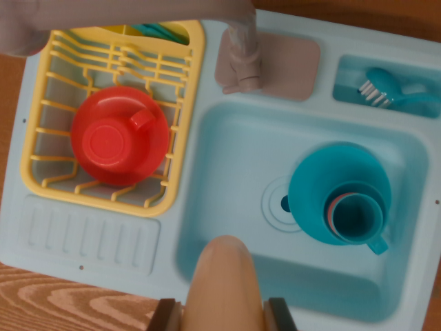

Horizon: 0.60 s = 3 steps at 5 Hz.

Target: Pick detergent from the sink

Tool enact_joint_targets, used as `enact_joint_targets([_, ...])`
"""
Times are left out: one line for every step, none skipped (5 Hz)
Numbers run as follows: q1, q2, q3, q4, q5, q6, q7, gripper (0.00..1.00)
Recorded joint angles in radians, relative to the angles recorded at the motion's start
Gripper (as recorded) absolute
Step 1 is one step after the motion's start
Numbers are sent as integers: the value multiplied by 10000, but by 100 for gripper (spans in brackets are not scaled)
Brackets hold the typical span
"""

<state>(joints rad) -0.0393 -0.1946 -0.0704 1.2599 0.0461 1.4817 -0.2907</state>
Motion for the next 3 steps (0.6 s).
enact_joint_targets([0,-25,0,60,-5,85,7,100])
enact_joint_targets([0,-25,0,60,-5,85,7,100])
enact_joint_targets([0,-30,0,70,-6,99,8,100])
